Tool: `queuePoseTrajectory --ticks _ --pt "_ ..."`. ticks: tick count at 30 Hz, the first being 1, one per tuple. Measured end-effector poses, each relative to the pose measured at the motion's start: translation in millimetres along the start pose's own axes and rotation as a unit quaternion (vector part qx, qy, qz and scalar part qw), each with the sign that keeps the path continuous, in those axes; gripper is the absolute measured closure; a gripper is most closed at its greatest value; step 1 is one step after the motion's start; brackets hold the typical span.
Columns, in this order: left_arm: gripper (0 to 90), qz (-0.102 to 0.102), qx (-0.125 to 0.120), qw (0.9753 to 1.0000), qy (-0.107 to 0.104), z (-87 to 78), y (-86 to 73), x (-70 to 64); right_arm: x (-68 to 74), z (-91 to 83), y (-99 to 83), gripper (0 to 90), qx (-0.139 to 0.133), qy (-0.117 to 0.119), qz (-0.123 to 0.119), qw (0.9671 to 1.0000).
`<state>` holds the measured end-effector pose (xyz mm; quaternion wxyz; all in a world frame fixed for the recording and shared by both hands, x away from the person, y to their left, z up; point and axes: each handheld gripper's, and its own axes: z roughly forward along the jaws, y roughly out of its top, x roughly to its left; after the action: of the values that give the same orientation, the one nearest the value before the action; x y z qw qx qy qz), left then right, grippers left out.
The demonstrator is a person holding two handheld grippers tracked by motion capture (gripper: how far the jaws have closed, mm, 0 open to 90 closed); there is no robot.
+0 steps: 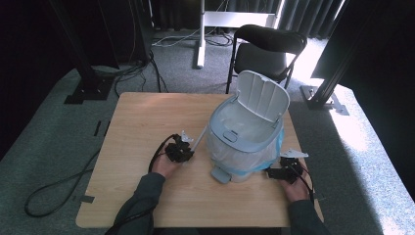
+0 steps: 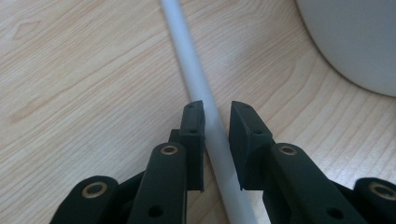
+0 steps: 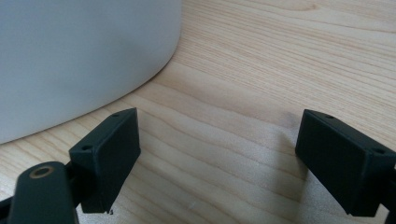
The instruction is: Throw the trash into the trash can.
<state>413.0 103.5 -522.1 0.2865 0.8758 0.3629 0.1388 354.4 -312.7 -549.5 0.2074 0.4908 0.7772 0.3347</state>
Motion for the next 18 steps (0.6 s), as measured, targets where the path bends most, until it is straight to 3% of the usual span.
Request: queuePoseTrajectory --ticks 18 --pt "78.3 0.027 0.041 0.9988 0.004 2.7 9.1 -1.8 0.0 0.0 0.0 12.9 0.0 0.0 0.0 1.0"
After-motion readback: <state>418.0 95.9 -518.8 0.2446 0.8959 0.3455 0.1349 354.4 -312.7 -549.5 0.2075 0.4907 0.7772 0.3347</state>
